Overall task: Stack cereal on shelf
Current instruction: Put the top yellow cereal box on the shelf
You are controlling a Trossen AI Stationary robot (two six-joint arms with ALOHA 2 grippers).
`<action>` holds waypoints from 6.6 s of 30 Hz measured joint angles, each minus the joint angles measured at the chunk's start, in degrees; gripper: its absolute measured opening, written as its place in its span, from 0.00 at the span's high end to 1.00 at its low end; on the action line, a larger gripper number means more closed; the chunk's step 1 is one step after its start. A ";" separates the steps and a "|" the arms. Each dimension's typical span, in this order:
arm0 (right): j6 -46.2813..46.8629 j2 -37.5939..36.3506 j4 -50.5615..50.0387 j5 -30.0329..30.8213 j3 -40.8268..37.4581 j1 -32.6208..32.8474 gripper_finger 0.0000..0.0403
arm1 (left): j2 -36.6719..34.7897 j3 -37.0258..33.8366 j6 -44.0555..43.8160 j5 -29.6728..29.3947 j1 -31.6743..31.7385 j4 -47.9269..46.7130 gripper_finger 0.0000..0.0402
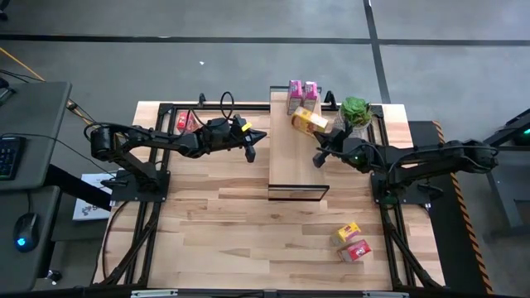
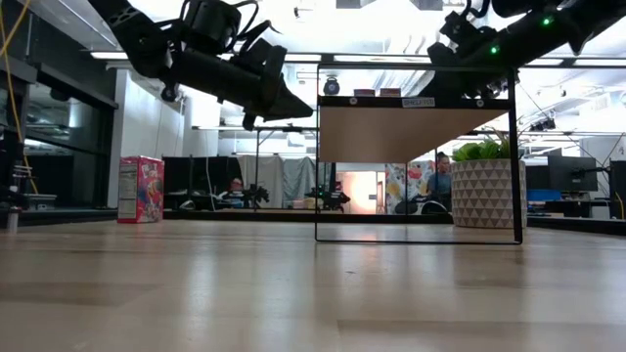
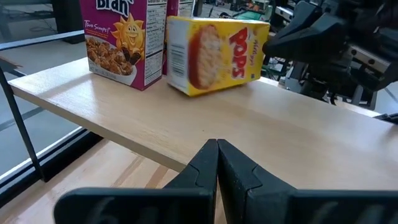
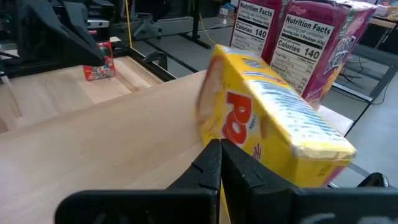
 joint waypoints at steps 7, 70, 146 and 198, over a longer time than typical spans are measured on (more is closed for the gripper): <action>0.44 0.00 -0.01 -0.27 0.00 0.00 1.00 | 0.01 0.00 -0.37 0.00 0.00 0.00 1.00; -0.54 -1.60 4.43 2.35 -0.09 3.98 0.53 | -7.04 0.02 4.72 1.55 0.02 -8.32 1.00; -6.22 -11.30 16.64 -1.22 -14.21 -2.05 0.02 | -7.32 0.02 3.15 1.57 0.02 -7.85 1.00; -0.92 -0.96 25.62 -20.74 -14.16 -16.06 0.39 | -7.32 0.00 2.25 1.92 0.02 -7.76 1.00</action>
